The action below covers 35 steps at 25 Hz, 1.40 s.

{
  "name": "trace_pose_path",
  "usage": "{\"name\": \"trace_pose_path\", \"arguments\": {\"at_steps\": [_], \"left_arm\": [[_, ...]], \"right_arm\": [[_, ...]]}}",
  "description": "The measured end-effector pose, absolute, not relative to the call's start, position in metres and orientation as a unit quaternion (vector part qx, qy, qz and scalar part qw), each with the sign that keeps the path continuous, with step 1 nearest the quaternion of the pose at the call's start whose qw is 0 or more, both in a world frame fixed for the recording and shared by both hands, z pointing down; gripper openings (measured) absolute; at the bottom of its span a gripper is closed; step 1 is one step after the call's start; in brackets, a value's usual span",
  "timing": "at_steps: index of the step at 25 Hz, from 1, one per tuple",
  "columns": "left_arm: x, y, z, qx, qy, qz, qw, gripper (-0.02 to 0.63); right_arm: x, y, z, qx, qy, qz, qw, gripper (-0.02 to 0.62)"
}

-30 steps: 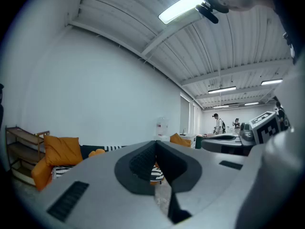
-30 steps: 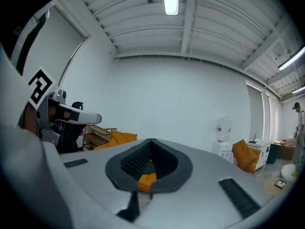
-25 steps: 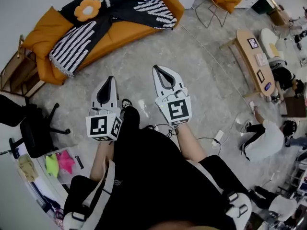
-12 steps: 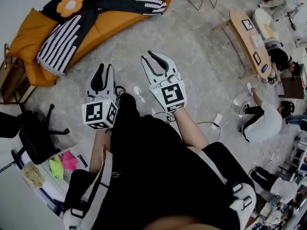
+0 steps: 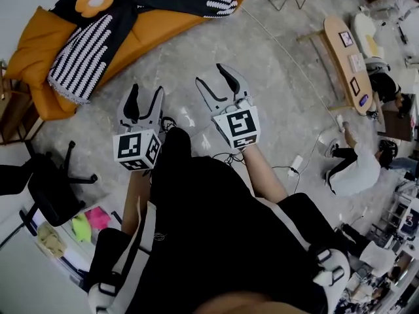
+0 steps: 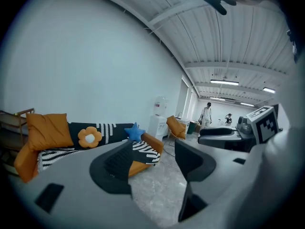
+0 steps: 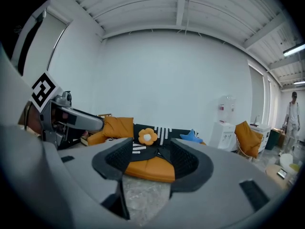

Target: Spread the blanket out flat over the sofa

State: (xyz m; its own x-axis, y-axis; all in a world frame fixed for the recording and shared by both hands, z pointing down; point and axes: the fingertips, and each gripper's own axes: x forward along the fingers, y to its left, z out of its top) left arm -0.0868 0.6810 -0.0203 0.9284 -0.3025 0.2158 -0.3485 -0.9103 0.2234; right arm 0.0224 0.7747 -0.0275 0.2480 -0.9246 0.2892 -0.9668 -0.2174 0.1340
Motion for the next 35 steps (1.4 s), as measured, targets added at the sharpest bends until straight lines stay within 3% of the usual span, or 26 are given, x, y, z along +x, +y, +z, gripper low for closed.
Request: {"name": "trace_pose_path", "arguments": {"at_steps": [15, 28, 35], "left_arm": [[-0.084, 0.545, 0.003, 0.969, -0.157, 0.107, 0.156, 0.261], [-0.093, 0.489, 0.014, 0.962, -0.184, 0.109, 0.168, 0.261], [-0.065, 0.45, 0.018, 0.958, -0.207, 0.108, 0.163, 0.261]], "right_arm": [[0.047, 0.665, -0.01, 0.762, -0.604, 0.102, 0.21, 0.272], [0.053, 0.594, -0.01, 0.749, -0.622, 0.095, 0.209, 0.267], [0.096, 0.549, 0.006, 0.734, -0.639, 0.101, 0.207, 0.261]]}}
